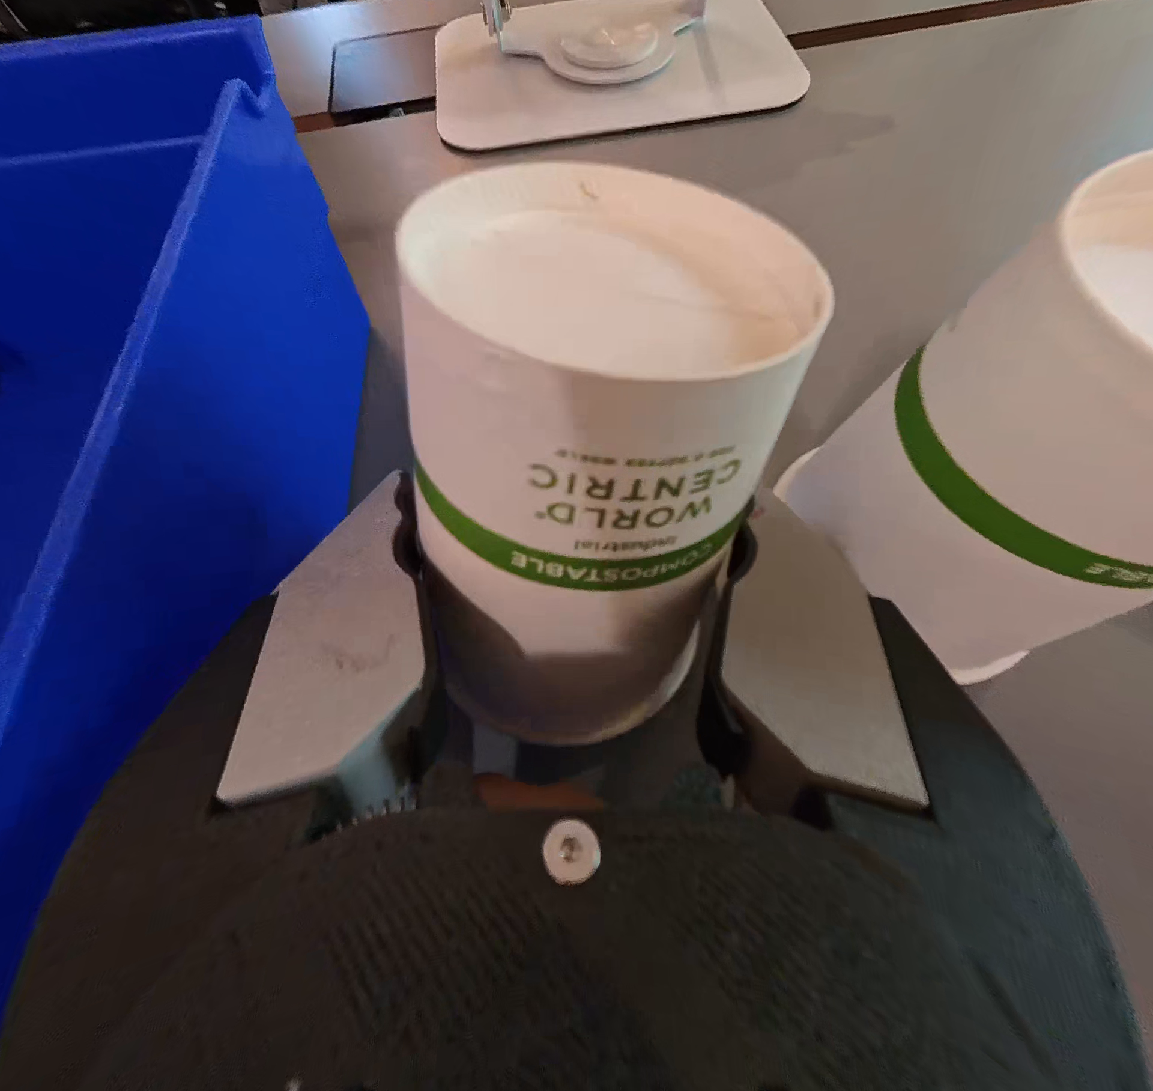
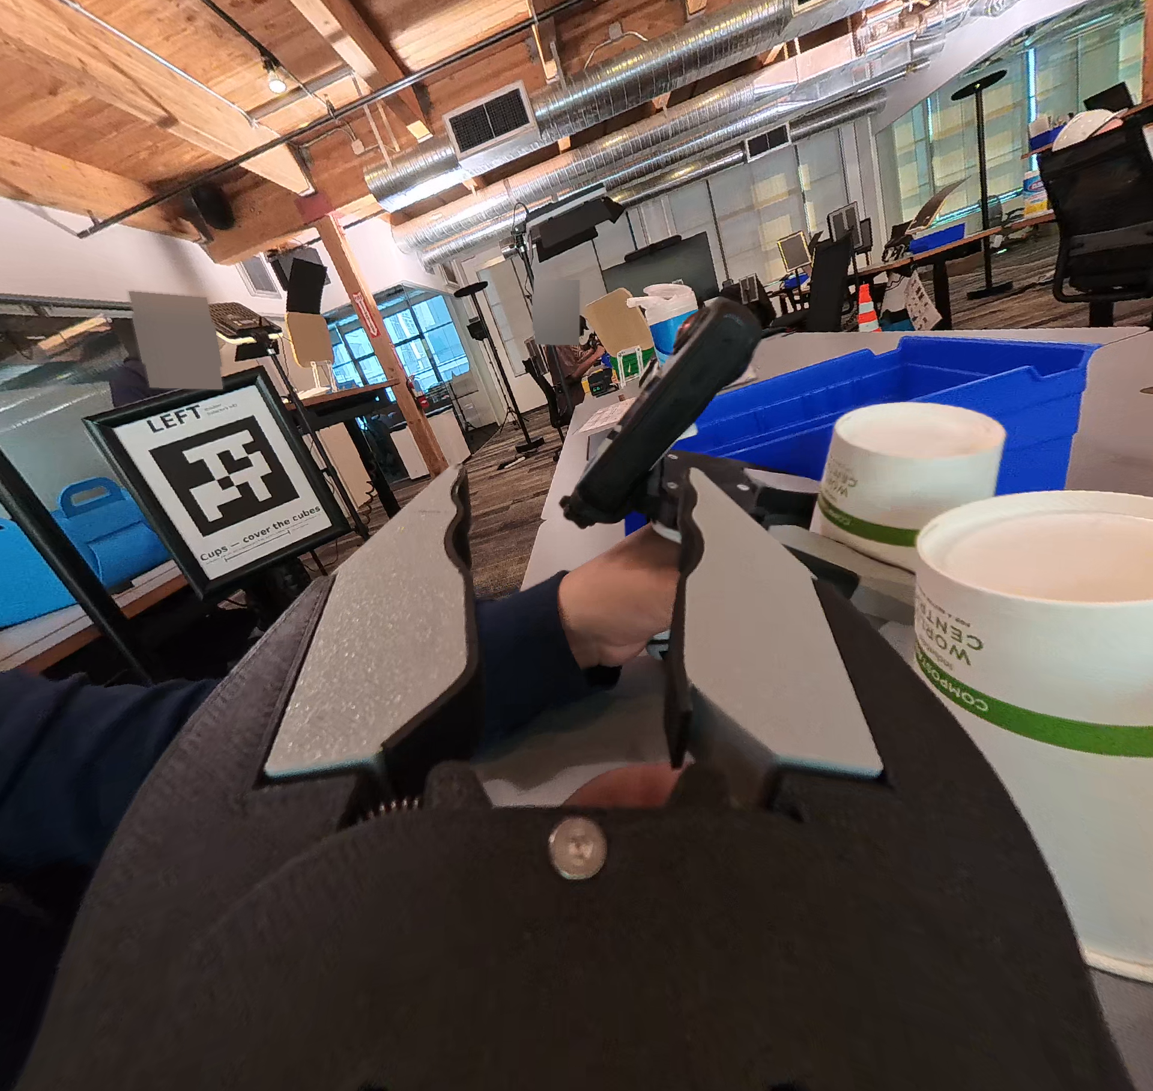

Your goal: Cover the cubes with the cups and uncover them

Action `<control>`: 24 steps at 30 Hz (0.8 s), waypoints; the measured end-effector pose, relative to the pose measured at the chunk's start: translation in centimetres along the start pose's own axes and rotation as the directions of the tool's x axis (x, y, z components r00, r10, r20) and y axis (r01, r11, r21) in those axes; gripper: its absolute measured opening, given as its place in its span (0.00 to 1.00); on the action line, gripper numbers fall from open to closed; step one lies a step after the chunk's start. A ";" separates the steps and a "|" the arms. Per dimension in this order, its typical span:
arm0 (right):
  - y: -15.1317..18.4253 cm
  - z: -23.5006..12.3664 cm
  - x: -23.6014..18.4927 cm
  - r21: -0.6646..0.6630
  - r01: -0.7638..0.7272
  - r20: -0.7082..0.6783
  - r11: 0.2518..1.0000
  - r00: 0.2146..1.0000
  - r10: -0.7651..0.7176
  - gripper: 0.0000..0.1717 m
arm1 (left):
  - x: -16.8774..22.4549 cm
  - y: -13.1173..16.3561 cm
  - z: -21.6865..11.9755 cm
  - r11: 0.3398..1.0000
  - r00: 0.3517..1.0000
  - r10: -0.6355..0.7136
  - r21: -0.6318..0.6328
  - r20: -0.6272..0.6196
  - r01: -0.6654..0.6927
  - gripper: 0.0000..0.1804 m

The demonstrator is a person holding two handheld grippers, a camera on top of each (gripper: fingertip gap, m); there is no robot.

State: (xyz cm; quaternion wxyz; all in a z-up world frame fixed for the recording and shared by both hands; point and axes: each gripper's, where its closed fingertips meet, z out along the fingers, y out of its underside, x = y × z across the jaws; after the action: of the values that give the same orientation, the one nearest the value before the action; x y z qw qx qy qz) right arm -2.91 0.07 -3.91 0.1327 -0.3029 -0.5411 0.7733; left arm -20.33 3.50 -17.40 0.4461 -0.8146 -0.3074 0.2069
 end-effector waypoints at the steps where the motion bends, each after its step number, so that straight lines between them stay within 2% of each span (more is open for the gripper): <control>1: -0.1 -0.1 0.1 0.004 -0.001 -0.001 1.000 1.000 0.001 0.37 | -0.1 -0.3 -0.4 1.000 1.000 0.001 0.031 0.015 -0.002 0.55; 7: -0.3 -0.3 0.5 0.010 -0.002 -0.016 1.000 1.000 0.002 0.37 | -1.3 -2.7 -3.4 0.965 0.990 -0.022 0.260 0.141 -0.016 0.54; 12: 0.0 -0.4 1.5 -0.021 0.066 -0.088 0.998 0.994 -0.068 0.37 | -0.9 -3.0 -4.3 0.953 0.985 -0.001 0.300 0.171 -0.051 0.54; 15: 0.0 -0.9 3.5 -0.064 0.207 -0.251 0.976 0.943 -0.217 0.37 | -0.6 -3.1 -4.7 0.946 0.983 0.015 0.315 0.184 -0.073 0.54; 17: -0.8 -1.9 5.4 -0.115 0.342 -0.427 0.933 0.831 -0.357 0.38 | -0.4 -3.2 -4.9 0.942 0.983 0.021 0.326 0.185 -0.081 0.54; 19: -2.5 -3.9 6.9 -0.155 0.478 -0.613 0.865 0.640 -0.463 0.39 | -0.3 -3.2 -5.1 0.938 0.982 0.022 0.336 0.186 -0.085 0.53; 21: -3.8 -5.3 7.1 -0.190 0.560 -0.695 0.807 0.503 -0.513 0.39 | -0.2 -3.2 -5.3 0.936 0.982 0.021 0.342 0.186 -0.085 0.53; 24: -5.1 -8.1 8.5 -0.296 0.581 -0.807 0.758 0.272 -0.523 0.38 | -0.3 -3.2 -5.5 0.934 0.982 0.014 0.350 0.187 -0.079 0.52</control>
State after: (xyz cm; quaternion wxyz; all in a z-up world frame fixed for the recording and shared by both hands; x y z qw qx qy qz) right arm -5.27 12.65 -3.84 0.6498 -0.4319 -0.4480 0.4365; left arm -18.20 1.35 -11.79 0.5512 -0.7054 -0.2847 0.3428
